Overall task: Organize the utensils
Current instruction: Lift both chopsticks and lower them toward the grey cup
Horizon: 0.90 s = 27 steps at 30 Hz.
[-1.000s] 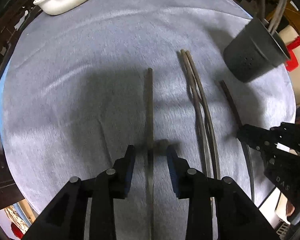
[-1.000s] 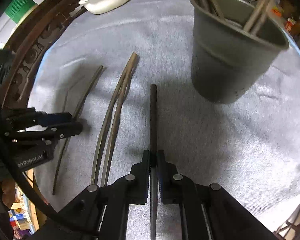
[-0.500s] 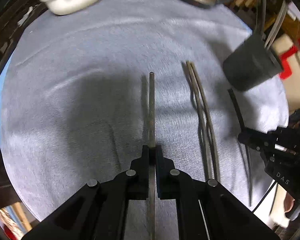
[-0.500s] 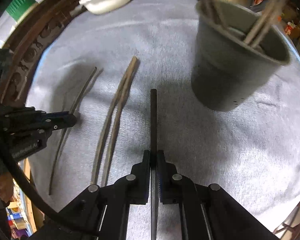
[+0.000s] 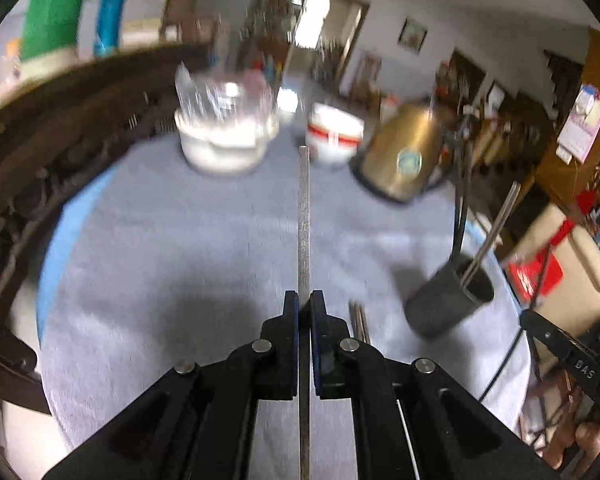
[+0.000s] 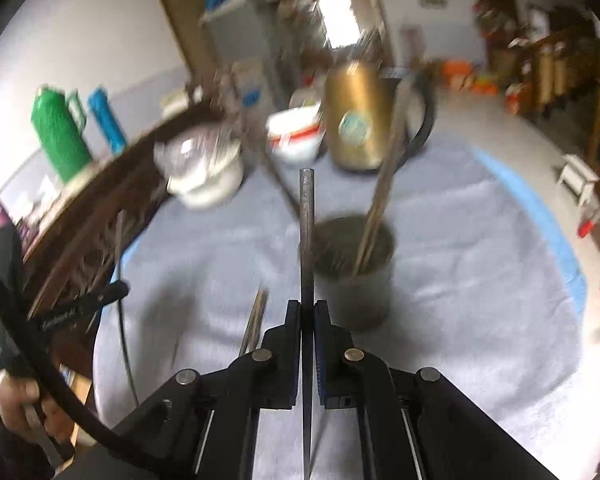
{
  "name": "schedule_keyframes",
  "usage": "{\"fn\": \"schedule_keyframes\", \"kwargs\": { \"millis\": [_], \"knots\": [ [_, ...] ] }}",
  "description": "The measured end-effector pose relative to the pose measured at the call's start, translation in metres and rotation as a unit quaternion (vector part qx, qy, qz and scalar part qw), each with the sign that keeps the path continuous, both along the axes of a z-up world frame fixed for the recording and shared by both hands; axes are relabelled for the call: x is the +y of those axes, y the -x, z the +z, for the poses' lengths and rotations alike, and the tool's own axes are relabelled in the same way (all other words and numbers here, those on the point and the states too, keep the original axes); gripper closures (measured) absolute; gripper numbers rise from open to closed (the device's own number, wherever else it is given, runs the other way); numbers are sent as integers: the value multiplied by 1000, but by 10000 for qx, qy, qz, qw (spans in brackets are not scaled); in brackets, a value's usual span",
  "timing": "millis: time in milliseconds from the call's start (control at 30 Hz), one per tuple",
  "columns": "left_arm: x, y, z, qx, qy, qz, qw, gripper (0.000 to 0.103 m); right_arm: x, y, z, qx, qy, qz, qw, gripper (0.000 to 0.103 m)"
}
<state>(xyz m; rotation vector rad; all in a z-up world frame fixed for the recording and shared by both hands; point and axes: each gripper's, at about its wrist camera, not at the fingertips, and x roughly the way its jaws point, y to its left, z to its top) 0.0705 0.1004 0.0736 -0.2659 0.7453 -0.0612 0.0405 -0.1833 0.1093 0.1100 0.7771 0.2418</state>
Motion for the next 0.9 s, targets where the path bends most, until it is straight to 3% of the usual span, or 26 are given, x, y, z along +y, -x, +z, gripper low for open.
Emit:
{"fn": "schedule_keyframes", "kwargs": {
  "millis": [167,333,600,900],
  "knots": [
    [-5,10,-1,-708,-155,291,9969,97,-1,16,6,-831,148,-426,9955,96],
    [-16,2,-11,-1210,-469,510,9902,97,-4,13,1,-1036,179,-582,9928,96],
    [-21,-2,-25,-1412,-697,730,9848,97,-3,13,1,-1249,324,-616,9897,96],
    [-18,23,-22,-1578,-784,698,9819,97,-3,20,2,-1313,400,-551,9890,96]
  ]
}}
